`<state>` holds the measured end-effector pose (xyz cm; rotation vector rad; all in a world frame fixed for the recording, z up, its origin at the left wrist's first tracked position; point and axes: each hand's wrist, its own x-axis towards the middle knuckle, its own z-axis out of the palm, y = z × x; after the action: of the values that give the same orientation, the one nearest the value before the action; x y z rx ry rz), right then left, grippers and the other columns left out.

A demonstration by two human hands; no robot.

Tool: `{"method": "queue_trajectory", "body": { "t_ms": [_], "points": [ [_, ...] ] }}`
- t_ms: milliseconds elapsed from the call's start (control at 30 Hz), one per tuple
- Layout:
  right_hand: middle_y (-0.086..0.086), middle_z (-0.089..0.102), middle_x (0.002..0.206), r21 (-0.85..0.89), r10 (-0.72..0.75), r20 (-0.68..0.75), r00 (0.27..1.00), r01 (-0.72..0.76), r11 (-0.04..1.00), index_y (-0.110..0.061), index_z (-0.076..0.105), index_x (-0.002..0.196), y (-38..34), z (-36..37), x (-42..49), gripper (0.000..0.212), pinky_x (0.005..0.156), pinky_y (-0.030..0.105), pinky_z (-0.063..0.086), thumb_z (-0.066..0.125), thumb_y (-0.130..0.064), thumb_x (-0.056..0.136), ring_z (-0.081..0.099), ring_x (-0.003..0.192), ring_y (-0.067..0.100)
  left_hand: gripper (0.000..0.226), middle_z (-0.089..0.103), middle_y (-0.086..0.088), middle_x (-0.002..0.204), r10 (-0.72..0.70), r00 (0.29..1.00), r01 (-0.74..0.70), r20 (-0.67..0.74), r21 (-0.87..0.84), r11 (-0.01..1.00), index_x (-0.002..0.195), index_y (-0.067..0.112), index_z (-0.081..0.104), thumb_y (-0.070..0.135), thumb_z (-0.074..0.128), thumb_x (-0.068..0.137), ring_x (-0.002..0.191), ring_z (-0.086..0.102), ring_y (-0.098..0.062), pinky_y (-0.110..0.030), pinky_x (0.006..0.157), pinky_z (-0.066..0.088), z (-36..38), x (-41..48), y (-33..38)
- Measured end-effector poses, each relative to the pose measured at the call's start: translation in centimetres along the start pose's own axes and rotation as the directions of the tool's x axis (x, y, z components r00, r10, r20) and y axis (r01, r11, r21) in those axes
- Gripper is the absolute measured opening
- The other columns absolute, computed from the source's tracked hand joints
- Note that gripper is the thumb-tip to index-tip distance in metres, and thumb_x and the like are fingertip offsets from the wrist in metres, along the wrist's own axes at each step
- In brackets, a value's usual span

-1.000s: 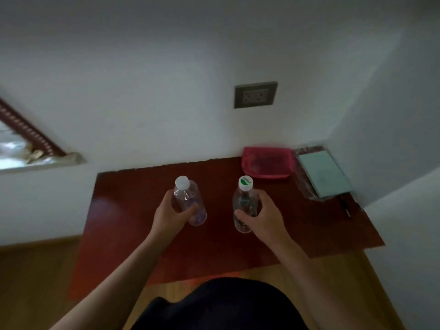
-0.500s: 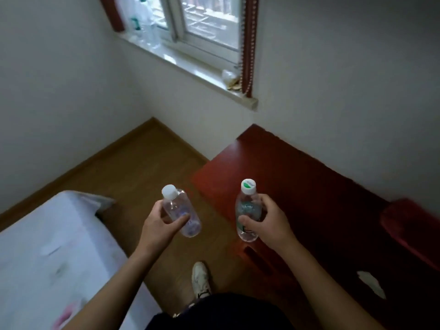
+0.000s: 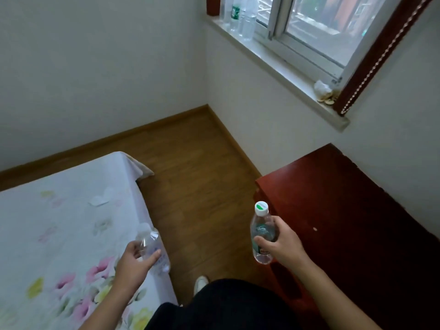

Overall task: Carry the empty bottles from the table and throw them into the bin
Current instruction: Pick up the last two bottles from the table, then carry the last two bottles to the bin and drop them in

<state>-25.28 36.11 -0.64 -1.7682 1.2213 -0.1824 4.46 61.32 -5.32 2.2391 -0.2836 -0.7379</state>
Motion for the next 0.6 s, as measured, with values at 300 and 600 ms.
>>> {"method": "queue_trajectory", "body": {
  "t_ms": [300, 600],
  "points": [
    [-0.014, 0.071, 0.097, -0.070, 0.147, -0.027, 0.989, -0.149, 0.986, -0.037, 0.058, 0.104, 0.1, 3.0, 3.7, 0.042, 0.079, 0.028, 0.056, 0.085, -0.038, 0.071, 0.067, 0.092, 0.002, 0.058, 0.058, 0.000, 0.116, 0.024, 0.999, -0.024, 0.027, 0.013, 1.000, 0.127, 0.012, 0.055, 0.029, 0.084, 0.080, 0.111, 0.057, -0.022, -0.038, 0.092, 0.046, -2.1, 5.6, 1.7],
    [-0.014, 0.071, 0.098, -0.077, 0.166, 0.022, 0.986, -0.164, 0.983, -0.043, 0.055, 0.100, -2.5, 4.0, 13.1, 0.041, 0.081, 0.036, 0.059, 0.085, -0.037, 0.072, 0.068, 0.091, 0.003, 0.056, 0.058, 0.003, 0.118, 0.028, 1.000, -0.028, 0.013, 0.015, 1.000, 0.128, 0.018, 0.054, 0.033, 0.081, 0.082, 0.108, 0.055, -0.016, -0.035, 0.090, 0.046, -1.9, 13.0, 8.0]
  ]
}}
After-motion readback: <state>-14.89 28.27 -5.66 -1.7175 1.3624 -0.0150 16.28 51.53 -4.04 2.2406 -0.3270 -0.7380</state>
